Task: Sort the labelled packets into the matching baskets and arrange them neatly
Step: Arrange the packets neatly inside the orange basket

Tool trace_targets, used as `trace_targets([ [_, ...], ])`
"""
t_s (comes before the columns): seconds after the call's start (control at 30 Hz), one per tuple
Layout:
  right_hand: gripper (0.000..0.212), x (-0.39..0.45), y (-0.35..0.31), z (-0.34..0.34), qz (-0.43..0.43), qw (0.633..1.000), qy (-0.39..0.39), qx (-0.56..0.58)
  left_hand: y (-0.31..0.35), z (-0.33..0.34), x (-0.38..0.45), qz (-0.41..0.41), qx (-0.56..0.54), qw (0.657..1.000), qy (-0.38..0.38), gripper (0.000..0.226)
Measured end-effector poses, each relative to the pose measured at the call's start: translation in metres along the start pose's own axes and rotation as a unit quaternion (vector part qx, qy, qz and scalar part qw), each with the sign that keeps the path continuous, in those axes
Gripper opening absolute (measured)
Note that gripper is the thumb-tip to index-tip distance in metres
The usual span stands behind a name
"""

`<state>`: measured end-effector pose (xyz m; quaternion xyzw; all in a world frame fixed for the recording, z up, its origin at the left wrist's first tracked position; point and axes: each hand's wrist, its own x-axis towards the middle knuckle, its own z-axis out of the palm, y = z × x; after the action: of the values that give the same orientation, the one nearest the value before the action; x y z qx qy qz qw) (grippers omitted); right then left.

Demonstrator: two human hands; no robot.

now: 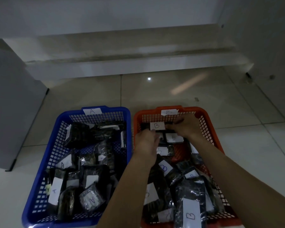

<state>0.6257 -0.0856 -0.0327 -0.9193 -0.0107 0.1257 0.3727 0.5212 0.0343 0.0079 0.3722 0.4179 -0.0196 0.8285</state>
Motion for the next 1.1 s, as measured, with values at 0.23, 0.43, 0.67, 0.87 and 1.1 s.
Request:
trace_targets([
  [0.23, 0.022, -0.05, -0.021, -0.028, -0.092, 0.987, -0.128, -0.026, 0.024, -0.045, -0.052, 0.046, 0.054, 0.997, -0.04, 0.036],
  [0.43, 0.044, -0.135, -0.026, -0.033, -0.082, 0.95, -0.276, -0.117, 0.015, -0.085, -0.099, 0.106, 0.24, 0.963, 0.07, 0.01],
  [0.67, 0.037, -0.169, -0.017, -0.022, -0.103, 0.963, -0.215, -0.129, -0.018, -0.114, -0.12, 0.169, 0.505, 0.843, 0.073, 0.026],
  [0.87, 0.016, -0.162, -0.016, -0.029, -0.062, 0.968, -0.243, 0.028, -0.024, -0.118, -0.107, 0.236, 0.374, 0.89, 0.11, 0.047],
  [1.1, 0.017, -0.113, -0.008, -0.046, 0.055, 0.947, -0.145, 0.283, -0.003, -0.065, -0.072, 0.284, 0.329, 0.899, 0.053, 0.044],
])
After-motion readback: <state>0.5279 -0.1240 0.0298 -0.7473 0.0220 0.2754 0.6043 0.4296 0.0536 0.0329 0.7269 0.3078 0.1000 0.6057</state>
